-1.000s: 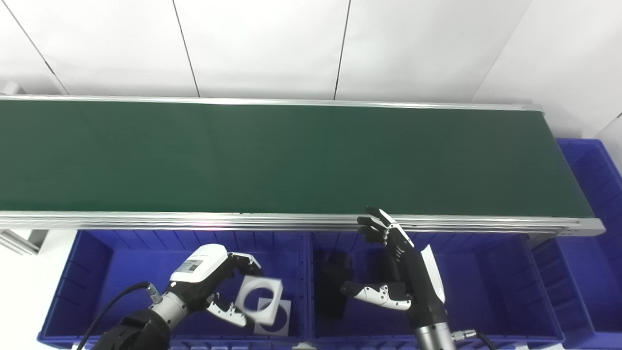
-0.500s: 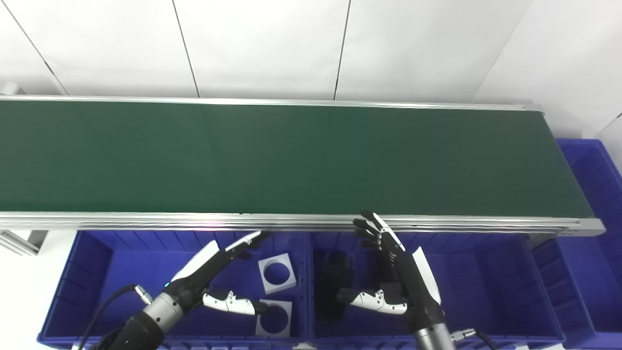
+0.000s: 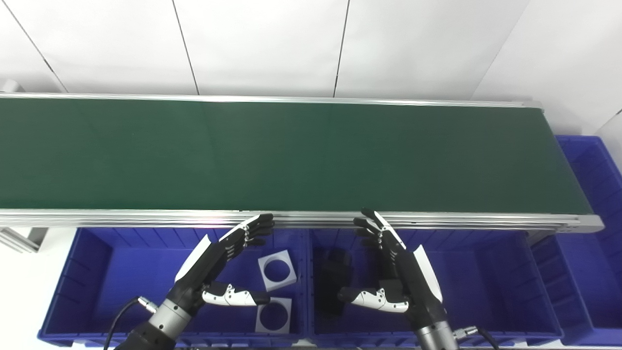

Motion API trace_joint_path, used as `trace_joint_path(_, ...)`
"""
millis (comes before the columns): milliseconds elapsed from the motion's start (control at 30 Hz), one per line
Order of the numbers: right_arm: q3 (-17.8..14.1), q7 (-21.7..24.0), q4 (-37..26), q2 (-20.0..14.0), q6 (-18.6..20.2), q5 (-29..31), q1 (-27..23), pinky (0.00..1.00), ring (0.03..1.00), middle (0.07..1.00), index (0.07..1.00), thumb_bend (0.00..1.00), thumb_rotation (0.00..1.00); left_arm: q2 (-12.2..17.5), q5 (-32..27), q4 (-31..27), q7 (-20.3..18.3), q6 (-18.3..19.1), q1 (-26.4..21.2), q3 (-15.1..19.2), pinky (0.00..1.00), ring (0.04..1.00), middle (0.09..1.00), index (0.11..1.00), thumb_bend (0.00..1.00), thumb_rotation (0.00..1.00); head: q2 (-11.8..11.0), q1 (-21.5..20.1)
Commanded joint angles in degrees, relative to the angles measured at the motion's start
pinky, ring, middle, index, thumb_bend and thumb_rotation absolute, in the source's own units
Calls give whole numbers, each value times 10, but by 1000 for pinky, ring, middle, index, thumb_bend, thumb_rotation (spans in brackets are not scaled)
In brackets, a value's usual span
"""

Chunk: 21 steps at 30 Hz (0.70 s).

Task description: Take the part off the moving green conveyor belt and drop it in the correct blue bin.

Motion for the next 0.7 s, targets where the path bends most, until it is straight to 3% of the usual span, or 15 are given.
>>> trace_joint_path(0,-3,2,-18,3,-3,7,-1,753,805,846,923,851,415,-4,2,-10,11,-26,0,10,809,862,888,895,848,354,0,0)
trace_joint_path(667,-7,-2,-13,8,-16,8,0,770,804,843,919,843,408,-18,44,-19,75,-25,15,18,792,858,884,890,843,319,1,3)
